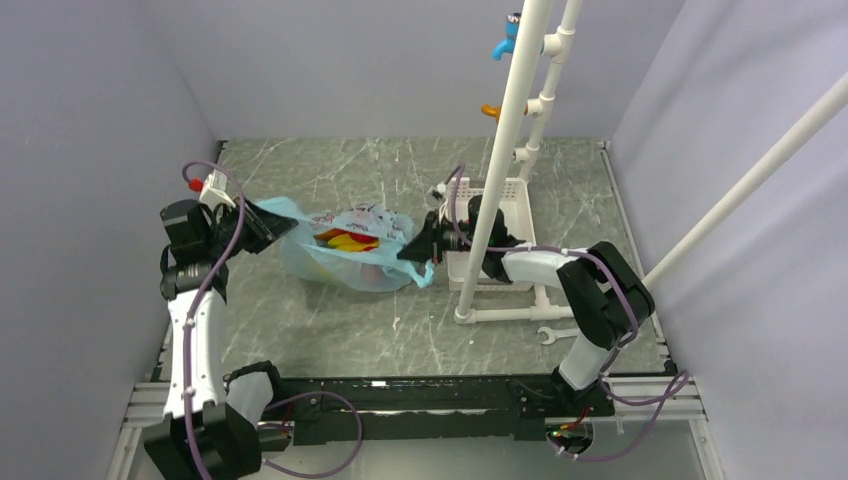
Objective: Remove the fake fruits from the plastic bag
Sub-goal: Adjust the plastic bag at the center of the board.
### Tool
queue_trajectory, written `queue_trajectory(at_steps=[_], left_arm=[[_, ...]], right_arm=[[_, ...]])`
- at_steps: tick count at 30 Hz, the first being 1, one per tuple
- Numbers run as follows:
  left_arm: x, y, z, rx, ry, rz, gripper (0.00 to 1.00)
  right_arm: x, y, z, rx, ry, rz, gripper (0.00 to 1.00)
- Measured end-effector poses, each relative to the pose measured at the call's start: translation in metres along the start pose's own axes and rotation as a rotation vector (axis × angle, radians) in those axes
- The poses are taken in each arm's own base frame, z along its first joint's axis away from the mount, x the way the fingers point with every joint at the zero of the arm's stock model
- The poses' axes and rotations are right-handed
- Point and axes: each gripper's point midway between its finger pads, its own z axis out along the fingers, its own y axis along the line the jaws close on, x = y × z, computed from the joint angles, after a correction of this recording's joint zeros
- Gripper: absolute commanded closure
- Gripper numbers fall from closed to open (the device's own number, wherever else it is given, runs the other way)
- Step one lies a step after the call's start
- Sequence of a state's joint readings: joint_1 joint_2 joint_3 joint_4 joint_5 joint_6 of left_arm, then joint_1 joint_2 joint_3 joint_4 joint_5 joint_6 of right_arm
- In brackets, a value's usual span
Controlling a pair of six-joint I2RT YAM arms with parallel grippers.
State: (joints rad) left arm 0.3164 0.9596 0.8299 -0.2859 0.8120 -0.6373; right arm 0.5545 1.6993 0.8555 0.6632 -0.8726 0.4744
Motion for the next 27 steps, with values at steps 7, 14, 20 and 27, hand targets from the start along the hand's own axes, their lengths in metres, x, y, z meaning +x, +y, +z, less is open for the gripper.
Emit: queue_trajectory(at_steps=[7,14,20,27], left_arm=[[0.025,0.014,-0.021,-0.105,-0.002,0.053,0.21],[0.031,-0.007,-0.035,-0.256,-0.006,0.276,0.02],[0.007,-0.055,-0.056,-0.283,-0.121,0.468,0.07],[-0.024,-0.137,-0.060,-0.123,-0.167,0.657,0.05]], right_arm=[[0.038,-0.012,-0.010,0.096,0.081,0.103,0.54],[0.020,-0.018,-0.019,0.243,0.118,0.110,0.26],[0.016,-0.020,-0.034,0.331,0.142,0.137,0.15],[-0.021,-0.018,-0.055,0.336,0.068,0.197,0.11]])
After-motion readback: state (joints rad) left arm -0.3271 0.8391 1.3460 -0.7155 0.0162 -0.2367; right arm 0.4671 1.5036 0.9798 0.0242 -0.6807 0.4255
